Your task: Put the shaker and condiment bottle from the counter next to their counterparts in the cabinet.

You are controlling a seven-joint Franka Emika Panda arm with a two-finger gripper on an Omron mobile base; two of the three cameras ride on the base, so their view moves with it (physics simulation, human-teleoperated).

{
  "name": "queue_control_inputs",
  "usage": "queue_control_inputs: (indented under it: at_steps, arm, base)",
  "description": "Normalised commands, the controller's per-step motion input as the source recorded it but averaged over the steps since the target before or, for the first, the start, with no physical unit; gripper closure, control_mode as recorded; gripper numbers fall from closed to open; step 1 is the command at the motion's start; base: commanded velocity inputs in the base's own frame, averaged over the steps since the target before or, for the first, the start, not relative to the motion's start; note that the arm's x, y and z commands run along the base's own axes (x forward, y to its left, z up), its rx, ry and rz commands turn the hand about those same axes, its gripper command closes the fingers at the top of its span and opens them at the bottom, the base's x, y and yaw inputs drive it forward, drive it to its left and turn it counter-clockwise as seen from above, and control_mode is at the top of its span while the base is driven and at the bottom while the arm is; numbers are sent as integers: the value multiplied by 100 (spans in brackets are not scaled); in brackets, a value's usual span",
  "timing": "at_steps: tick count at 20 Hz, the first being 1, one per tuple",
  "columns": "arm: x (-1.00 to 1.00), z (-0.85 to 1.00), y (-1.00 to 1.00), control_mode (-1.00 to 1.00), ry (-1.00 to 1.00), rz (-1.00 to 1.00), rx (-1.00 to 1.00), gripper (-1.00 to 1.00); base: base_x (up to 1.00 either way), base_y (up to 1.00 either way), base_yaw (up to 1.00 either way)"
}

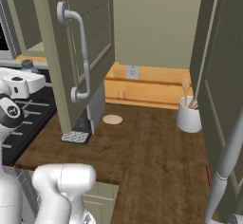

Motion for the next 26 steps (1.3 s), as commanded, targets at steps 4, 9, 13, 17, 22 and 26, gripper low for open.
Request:
queue_control_inputs:
  at_steps: [4,9,13,17,22,26]
  arm:
    - [0,63,-11,-100,0,6,0,100]
    - [3,9,-8,-100,-6,2,0,100]
    - [37,22,-20,-100,-1,0,0,100]
    - [40,24,-20,-100,0,0,0,100]
    - [45,21,-1,-100,0,7,0,100]
    - [9,-8,17,-100,3,6,-6,100]
  base:
    - [0,0,0]
    - [0,0,0]
    - [0,0,0]
    - [0,0,0]
    - [0,0,0]
    - [0,0,0]
